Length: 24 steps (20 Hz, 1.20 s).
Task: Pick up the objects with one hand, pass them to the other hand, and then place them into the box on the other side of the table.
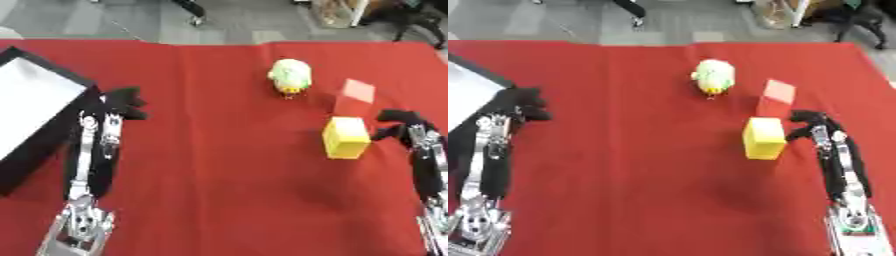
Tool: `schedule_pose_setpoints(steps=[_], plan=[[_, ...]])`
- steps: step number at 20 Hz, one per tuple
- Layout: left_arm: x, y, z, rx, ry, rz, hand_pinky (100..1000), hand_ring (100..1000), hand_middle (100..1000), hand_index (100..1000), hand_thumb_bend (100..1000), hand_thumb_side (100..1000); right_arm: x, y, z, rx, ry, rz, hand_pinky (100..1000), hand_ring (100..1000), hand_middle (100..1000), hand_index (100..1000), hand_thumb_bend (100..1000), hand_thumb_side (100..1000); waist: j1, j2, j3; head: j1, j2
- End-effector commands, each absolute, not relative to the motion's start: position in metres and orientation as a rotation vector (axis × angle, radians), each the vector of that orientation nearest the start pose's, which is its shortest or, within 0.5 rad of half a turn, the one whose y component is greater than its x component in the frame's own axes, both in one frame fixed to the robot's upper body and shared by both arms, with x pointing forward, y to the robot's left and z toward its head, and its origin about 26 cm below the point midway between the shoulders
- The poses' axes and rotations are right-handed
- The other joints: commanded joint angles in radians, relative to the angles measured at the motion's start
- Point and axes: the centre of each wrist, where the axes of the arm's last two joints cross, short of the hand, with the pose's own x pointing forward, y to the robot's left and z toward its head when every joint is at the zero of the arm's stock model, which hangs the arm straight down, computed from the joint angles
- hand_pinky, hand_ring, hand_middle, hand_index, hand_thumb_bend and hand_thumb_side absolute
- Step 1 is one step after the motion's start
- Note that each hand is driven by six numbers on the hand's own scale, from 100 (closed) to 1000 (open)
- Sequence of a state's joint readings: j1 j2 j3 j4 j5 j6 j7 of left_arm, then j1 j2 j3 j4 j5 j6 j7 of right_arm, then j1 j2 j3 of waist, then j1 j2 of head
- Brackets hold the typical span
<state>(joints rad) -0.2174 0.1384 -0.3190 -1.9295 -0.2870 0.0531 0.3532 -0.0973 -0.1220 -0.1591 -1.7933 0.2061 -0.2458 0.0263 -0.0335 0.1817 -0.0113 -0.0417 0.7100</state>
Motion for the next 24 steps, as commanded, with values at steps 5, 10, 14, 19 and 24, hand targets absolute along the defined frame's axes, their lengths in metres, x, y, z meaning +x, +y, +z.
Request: schedule_pose_setpoints(steps=[5,10,14,19,24], plan=[[0.282,0.158,0.138,0.253,-2.179,-0.222,659,529,563,738,258,1000,0.298,-0.312,0.097,-0.447,-2.125,0.328,706,518,640,736,100,1000,-0.001,-0.012,0.002,-0.005,-0.007],[0.282,0.161,0.135,0.266,-2.171,-0.244,660,529,563,738,257,1000,0.317,-0.310,0.110,-0.449,-2.148,0.546,731,607,734,789,100,1000,-0.021,-0.020,0.008,-0.023,0.003],[0.282,0.162,0.135,0.270,-2.170,-0.248,660,529,563,739,257,1000,0.339,-0.316,0.118,-0.474,-2.113,0.804,755,706,800,828,100,1000,-0.022,-0.021,0.009,-0.032,0.004],[0.281,0.161,0.137,0.264,-2.175,-0.248,660,529,563,739,256,1000,0.365,-0.330,0.135,-0.531,-2.030,1.138,792,788,869,904,100,1000,-0.015,-0.018,0.016,-0.045,0.002],[0.281,0.158,0.140,0.245,-2.184,-0.248,660,529,563,739,255,1000,0.382,-0.355,0.149,-0.569,-1.914,1.382,813,830,896,935,100,1000,-0.005,-0.013,0.034,-0.063,-0.002]])
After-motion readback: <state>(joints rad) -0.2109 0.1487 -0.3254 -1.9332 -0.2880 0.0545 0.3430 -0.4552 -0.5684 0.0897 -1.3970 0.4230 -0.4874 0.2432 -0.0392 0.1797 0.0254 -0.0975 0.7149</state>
